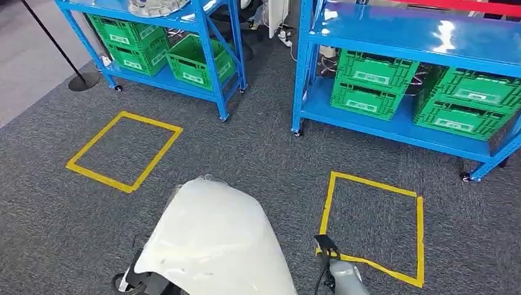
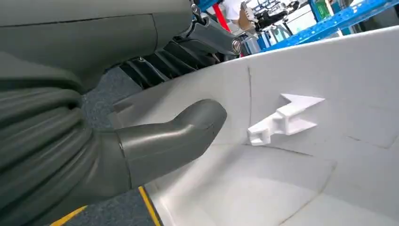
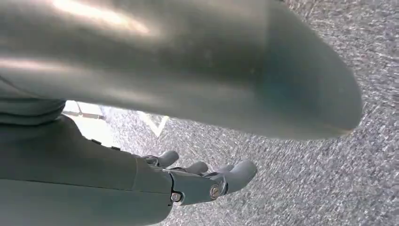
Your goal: Take the parts from the cabinet and place them on the table.
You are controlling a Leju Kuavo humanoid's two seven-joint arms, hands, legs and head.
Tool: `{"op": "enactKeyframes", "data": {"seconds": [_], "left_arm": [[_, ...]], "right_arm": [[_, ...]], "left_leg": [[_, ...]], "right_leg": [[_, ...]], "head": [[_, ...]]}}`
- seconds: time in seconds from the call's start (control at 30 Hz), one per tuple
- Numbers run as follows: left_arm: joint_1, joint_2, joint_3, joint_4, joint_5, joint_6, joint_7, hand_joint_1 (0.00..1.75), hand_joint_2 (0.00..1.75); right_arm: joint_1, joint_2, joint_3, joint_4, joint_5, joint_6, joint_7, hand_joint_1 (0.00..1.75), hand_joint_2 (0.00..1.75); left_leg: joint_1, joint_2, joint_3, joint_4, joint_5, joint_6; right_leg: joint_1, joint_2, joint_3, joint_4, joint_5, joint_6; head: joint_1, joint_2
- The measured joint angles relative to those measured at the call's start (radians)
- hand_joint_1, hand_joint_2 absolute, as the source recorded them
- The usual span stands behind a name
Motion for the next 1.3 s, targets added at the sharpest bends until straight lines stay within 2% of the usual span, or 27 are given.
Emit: {"op": "enactKeyframes", "data": {"seconds": [0.03,0.07,0.1,0.2,0.23,0.27,0.3,0.33,0.4,0.47,0.53,0.57,0.6,0.63,0.73,0.77,0.87,0.9,0.97,1.0,1.03,1.07,1.1,1.2,1.23,1.27,1.3], "left_arm": [[0.0,0.0,0.0,-0.003,0.0,0.0,0.0,1.75,1.75],[-0.001,0.0,0.0,-0.008,0.0,0.0,0.0,1.75,1.75],[-0.001,0.002,0.0,-0.01,0.0,0.002,0.0,1.75,1.75],[-0.003,0.002,-0.001,-0.013,0.0,0.002,0.001,1.75,1.75],[0.0,0.001,-0.001,-0.018,0.002,0.002,0.002,1.75,1.75],[-0.002,0.001,-0.001,-0.018,0.004,0.002,-0.001,1.75,1.75],[-0.006,0.0,-0.001,-0.018,0.005,0.002,0.0,1.75,1.75],[-0.004,0.0,-0.001,-0.016,0.006,0.002,0.001,1.75,1.75],[0.003,0.002,-0.001,-0.014,0.006,0.002,0.002,1.75,1.75],[0.005,0.003,-0.001,-0.011,0.006,0.002,0.002,1.75,1.75],[0.005,0.003,-0.001,-0.011,0.013,0.002,0.001,1.75,1.75],[0.005,0.004,-0.001,-0.011,0.019,0.002,0.001,1.75,1.75],[0.004,0.004,-0.001,-0.013,0.019,0.002,0.001,1.75,1.75],[0.004,0.004,-0.002,-0.015,0.019,0.002,0.0,1.75,1.75],[0.006,0.004,-0.004,-0.017,0.024,0.005,-0.001,1.75,1.75],[0.008,0.004,-0.005,-0.018,0.024,0.005,-0.001,1.75,1.75],[0.012,0.004,-0.005,-0.019,0.035,0.005,0.0,1.75,1.75],[0.016,0.004,-0.005,-0.019,0.04,0.004,0.0,1.75,1.75],[0.02,0.004,-0.005,-0.019,0.041,0.0,0.0,1.75,1.75],[0.02,0.003,-0.005,-0.02,0.042,-0.002,0.0,1.75,1.75],[0.019,0.001,-0.005,-0.021,0.042,-0.004,0.001,1.75,1.75],[0.018,-0.002,-0.006,-0.025,0.042,-0.009,0.002,1.75,1.75],[0.02,-0.002,-0.006,-0.029,0.042,-0.01,0.003,1.75,1.75],[0.013,-0.002,-0.006,-0.03,0.042,-0.011,0.004,1.75,1.75],[0.013,-0.005,-0.006,-0.035,0.042,-0.011,0.004,1.75,1.75],[0.014,-0.008,-0.006,-0.037,0.042,-0.011,0.005,1.75,1.75],[0.01,-0.013,-0.006,-0.036,0.042,-0.011,0.003,1.75,1.75]], "right_arm": [[0.0,0.0,0.0,0.0,-0.001,0.0,0.0,0.0,0.0],[0.0,0.006,0.0,0.0,-0.002,0.001,0.0,0.0,0.0],[-0.001,0.008,-0.002,0.0,-0.002,0.0,0.0,0.0,0.0],[-0.002,0.012,-0.002,0.0,-0.003,0.003,0.0,0.0,0.0],[-0.002,0.014,-0.002,0.0,-0.003,0.003,0.0,0.0,0.0],[-0.003,0.01,-0.002,0.0,-0.001,0.003,0.0,0.0,0.0],[-0.006,0.01,-0.002,0.0,0.0,0.003,0.0,0.0,0.0],[-0.008,0.01,-0.002,0.0,0.0,0.003,0.0,0.0,0.0],[-0.004,0.006,-0.002,0.0,0.0,0.003,0.0,0.0,0.0],[-0.001,0.004,-0.003,0.0,0.0,0.002,0.0,0.0,0.0],[-0.003,0.002,-0.003,0.0,0.003,0.002,0.0,0.0,0.0],[-0.005,0.001,-0.003,0.0,0.004,0.002,0.0,0.0,0.0],[-0.009,0.01,-0.003,0.0,0.007,0.002,0.0,0.0,0.0],[-0.01,0.006,-0.003,0.0,0.009,0.002,0.0,0.0,0.0],[-0.011,0.011,-0.005,0.0,0.012,0.002,0.0,0.0,0.0],[-0.012,0.007,-0.005,0.0,0.011,0.0,0.0,0.0,0.0],[-0.009,0.007,-0.005,0.0,0.007,-0.004,0.0,0.0,0.0],[-0.008,0.006,-0.005,0.0,0.006,-0.005,0.0,0.0,0.0],[-0.006,0.005,-0.005,0.0,0.006,-0.007,0.0,0.0,0.0],[-0.006,0.006,-0.006,0.0,0.004,-0.007,0.0,0.0,0.0],[-0.006,0.006,-0.006,0.0,0.002,-0.008,0.0,0.0,0.0],[-0.006,0.01,-0.006,0.0,0.001,-0.007,0.0,0.0,0.0],[-0.004,0.027,-0.007,0.001,0.0,-0.008,0.0,0.0,0.0],[-0.002,0.024,-0.009,0.001,-0.003,-0.006,-0.002,0.0,0.0],[-0.002,0.025,-0.009,0.001,-0.003,-0.005,0.004,0.0,0.0],[-0.001,0.022,-0.009,0.001,-0.003,-0.006,0.004,0.0,0.0],[-0.002,0.021,-0.009,0.001,-0.002,-0.006,0.003,0.0,0.0]], "left_leg": [[-0.009,0.001,0.048,-0.095,0.04,0.019],[-0.023,0.007,0.086,-0.17,0.059,0.042],[-0.027,0.003,0.089,-0.18,0.061,0.041],[-0.038,0.001,0.099,-0.196,0.062,0.044],[-0.022,-0.006,0.13,-0.239,0.085,0.052],[-0.024,-0.005,0.143,-0.258,0.091,0.047],[-0.021,-0.005,0.144,-0.26,0.095,0.053],[-0.021,-0.005,0.145,-0.26,0.097,0.052],[-0.022,-0.009,0.138,-0.248,0.091,0.051],[-0.018,-0.016,0.13,-0.23,0.083,0.046],[-0.008,-0.02,0.116,-0.194,0.066,0.031],[-0.008,-0.02,0.109,-0.17,0.055,0.019],[-0.018,-0.024,0.093,-0.145,0.033,0.011],[-0.017,-0.023,0.095,-0.142,0.023,0.007],[-0.014,-0.02,0.105,-0.139,0.025,0.002],[-0.015,-0.013,0.099,-0.117,0.0,-0.005],[-0.001,0.0,0.0,0.09,-0.116,-0.023],[-0.001,0.001,-0.03,0.151,-0.131,-0.022],[-0.005,0.0,-0.028,0.136,-0.095,-0.001],[-0.015,-0.001,0.0,0.073,-0.056,0.022],[-0.034,-0.001,0.044,-0.021,-0.014,0.054],[-0.066,0.0,0.095,-0.123,0.017,0.1],[-0.085,-0.014,0.117,-0.163,0.021,0.119],[-0.086,-0.01,0.122,-0.18,0.034,0.117],[-0.083,-0.011,0.132,-0.205,0.041,0.125],[-0.07,-0.007,0.157,-0.235,0.061,0.11],[-0.067,-0.01,0.159,-0.243,0.064,0.109]], "right_leg": [[0.003,-0.002,0.005,-0.006,0.0,0.0],[-0.003,-0.004,0.011,-0.013,0.002,-0.001],[0.0,-0.004,0.016,-0.019,0.001,0.006],[-0.011,-0.01,0.029,-0.038,0.003,0.026],[-0.005,-0.009,0.035,-0.036,0.004,0.029],[-0.003,0.002,0.029,-0.018,-0.006,0.029],[0.004,0.011,0.0,0.034,-0.039,0.025],[0.005,0.016,-0.042,0.114,-0.08,0.026],[0.008,0.018,-0.112,0.234,-0.118,0.031],[0.005,0.017,-0.107,0.202,-0.076,0.04],[-0.004,0.017,-0.033,0.05,0.002,0.056],[-0.007,0.012,-0.018,0.02,0.003,0.062],[-0.008,0.017,-0.022,0.017,-0.003,0.051],[-0.009,0.017,-0.026,0.032,-0.012,0.03],[-0.015,0.015,-0.018,0.038,-0.017,0.018],[-0.013,0.012,-0.02,0.036,-0.008,0.005],[-0.009,0.008,-0.022,0.034,-0.004,0.002],[-0.005,0.008,-0.025,0.034,-0.004,0.001],[0.008,0.007,-0.028,0.033,-0.003,0.0],[0.017,0.007,-0.03,0.031,-0.001,-0.003],[0.026,0.007,-0.032,0.026,0.002,-0.009],[0.024,0.004,-0.023,0.018,0.01,-0.019],[0.032,0.004,-0.024,0.013,0.013,-0.012],[0.022,0.011,-0.019,0.001,0.019,-0.004],[0.025,0.011,-0.013,-0.01,0.021,0.002],[0.027,0.013,-0.018,0.01,0.016,-0.001],[0.033,0.018,-0.038,0.043,-0.007,0.003]], "head": [[0.001,0.0],[0.001,0.0],[0.005,0.0],[-0.008,0.0],[-0.007,0.0],[-0.005,0.0],[-0.007,0.0],[0.007,0.0],[0.01,0.0],[0.012,0.0],[0.016,0.0],[0.021,0.0],[0.029,0.0],[0.023,0.0],[0.018,0.0],[0.007,0.0],[-0.002,0.0],[-0.003,0.0],[-0.004,0.0],[-0.005,0.0],[-0.005,0.0],[-0.004,0.0],[0.01,0.0],[0.001,0.0],[-0.009,0.0],[-0.007,0.0],[-0.007,0.0]]}}
